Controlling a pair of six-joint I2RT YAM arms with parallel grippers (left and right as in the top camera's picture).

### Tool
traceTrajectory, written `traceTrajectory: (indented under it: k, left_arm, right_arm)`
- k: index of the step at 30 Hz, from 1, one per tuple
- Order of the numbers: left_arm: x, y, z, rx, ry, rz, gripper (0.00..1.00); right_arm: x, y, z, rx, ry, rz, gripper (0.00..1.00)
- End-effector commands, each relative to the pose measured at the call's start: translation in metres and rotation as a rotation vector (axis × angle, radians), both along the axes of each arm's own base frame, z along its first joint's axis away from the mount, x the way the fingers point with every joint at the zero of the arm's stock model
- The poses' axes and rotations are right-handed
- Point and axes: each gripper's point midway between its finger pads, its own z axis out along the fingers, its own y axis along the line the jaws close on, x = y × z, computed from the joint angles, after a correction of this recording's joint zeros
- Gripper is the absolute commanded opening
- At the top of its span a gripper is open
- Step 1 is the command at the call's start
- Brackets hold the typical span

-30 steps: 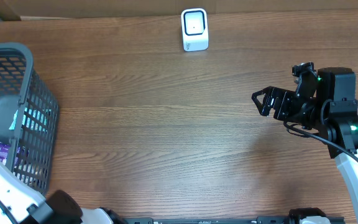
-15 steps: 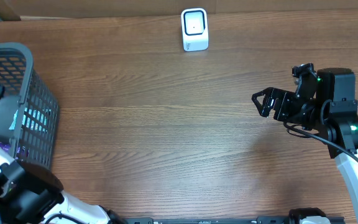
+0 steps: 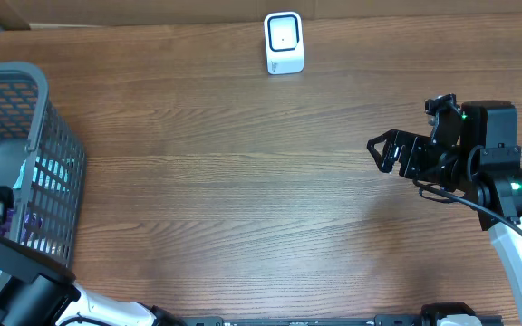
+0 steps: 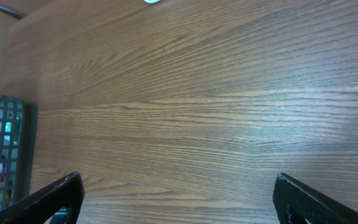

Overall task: Scan the item barcode
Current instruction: 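Reach into the basket and grasp the white cosmetic tube with left gripper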

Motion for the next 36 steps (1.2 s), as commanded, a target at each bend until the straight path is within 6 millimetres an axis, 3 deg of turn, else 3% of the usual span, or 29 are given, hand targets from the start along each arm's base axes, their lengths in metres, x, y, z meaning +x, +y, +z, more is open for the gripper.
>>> traceTrajectory:
  k: [1, 8, 12, 18, 19, 20, 23, 26, 29, 36]
  left_arm:
    - [-0.01, -0.002, -0.024, -0.006, 0.042, 0.023, 0.86]
    - [-0.021, -0.002, -0.061, 0.039, 0.096, 0.018, 0.69]
    - [-0.024, -0.008, -0.07, 0.023, 0.106, 0.016, 0.4]
    - [-0.029, -0.015, -0.07, -0.004, 0.125, 0.013, 0.36]
    - [-0.029, -0.016, -0.07, -0.007, 0.127, 0.013, 0.11]
    - [-0.029, -0.017, -0.07, -0.011, 0.126, 0.013, 0.04]
    - [-0.023, -0.02, -0.068, -0.033, 0.096, -0.006, 0.04]
    - [-0.014, -0.011, -0.055, -0.005, 0.075, -0.013, 0.04]
    - [-0.004, 0.002, -0.029, 0.032, 0.05, -0.016, 0.04]
    - [0.025, 0.03, 0.063, 0.161, -0.056, -0.085, 0.04]
  right_arm:
    - [0.003, 0.0, 0.009, -0.013, -0.032, 0.011, 0.98]
    - [0.002, 0.0, 0.008, -0.014, -0.029, 0.011, 0.98]
    - [0.002, 0.0, 0.008, -0.014, -0.029, 0.011, 0.98]
    - [0.002, 0.0, 0.008, -0.014, -0.029, 0.011, 0.98]
    - [0.002, 0.0, 0.008, -0.014, -0.029, 0.011, 0.98]
    - [0.002, 0.0, 0.008, -0.014, -0.029, 0.011, 0.98]
    - [0.002, 0.0, 0.008, -0.014, -0.03, 0.011, 0.98]
    - [0.002, 0.0, 0.008, -0.014, -0.03, 0.011, 0.98]
    - [0.002, 0.0, 0.008, -0.014, -0.03, 0.011, 0.98]
    - [0.002, 0.0, 0.008, -0.014, -0.03, 0.011, 0.98]
